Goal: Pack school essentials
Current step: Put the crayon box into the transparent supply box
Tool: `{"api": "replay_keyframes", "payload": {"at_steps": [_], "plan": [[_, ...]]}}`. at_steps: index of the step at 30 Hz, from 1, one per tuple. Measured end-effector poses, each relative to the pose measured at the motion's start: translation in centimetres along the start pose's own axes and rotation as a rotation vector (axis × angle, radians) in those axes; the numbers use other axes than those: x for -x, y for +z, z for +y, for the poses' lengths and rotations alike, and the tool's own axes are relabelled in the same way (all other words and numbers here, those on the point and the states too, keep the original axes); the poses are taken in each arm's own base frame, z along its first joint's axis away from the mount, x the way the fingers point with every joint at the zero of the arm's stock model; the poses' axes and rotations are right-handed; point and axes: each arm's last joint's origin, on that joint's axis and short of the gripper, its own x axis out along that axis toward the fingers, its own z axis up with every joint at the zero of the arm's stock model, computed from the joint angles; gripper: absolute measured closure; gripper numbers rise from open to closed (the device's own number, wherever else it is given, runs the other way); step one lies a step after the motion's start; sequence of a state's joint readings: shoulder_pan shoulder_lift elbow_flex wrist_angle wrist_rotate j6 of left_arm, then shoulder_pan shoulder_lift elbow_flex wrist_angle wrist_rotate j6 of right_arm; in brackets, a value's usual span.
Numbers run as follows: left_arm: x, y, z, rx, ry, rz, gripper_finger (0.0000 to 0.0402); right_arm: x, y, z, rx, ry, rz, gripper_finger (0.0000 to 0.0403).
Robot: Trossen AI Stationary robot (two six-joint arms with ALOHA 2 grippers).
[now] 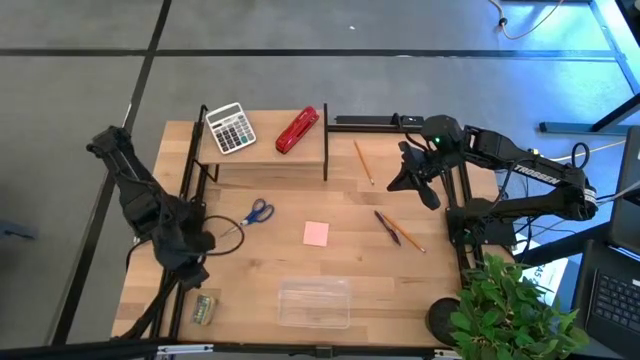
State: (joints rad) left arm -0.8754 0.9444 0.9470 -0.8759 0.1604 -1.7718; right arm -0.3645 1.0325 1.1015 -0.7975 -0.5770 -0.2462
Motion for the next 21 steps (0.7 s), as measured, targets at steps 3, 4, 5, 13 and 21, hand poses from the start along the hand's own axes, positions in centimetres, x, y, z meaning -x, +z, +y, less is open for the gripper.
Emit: {"api": "replay_keyframes", "payload": {"at_steps": [3, 4, 5, 13, 21], "plan": [[-1.2, -0.5, -0.7, 0.008, -0.005, 0.015, 0.0401, 0.0, 0.0, 0.0, 0.001, 0.000, 0.000, 0.0387], [-1.6, -0.6, -0.9, 0.007, -0.005, 0.017, 0.0401, 0.0, 0.0, 0.0, 0.002, 0.000, 0.000, 0.0387], [-1.9, -0.7, -1.0, 0.015, 0.003, 0.017, 0.0401, 0.0, 0.0, 0.0, 0.002, 0.000, 0.000, 0.0387], [-4.7, -1.2, -1.6, 0.083, 0.074, 0.049, 0.0401, 0.0, 0.0, 0.0, 0.026, 0.000, 0.000, 0.0387], [-5.5, -1.3, -1.6, 0.140, 0.117, 0.081, 0.0401, 0.0, 0.1, 0.3, 0.025, 0.106, -0.028, 0.0387]]}}
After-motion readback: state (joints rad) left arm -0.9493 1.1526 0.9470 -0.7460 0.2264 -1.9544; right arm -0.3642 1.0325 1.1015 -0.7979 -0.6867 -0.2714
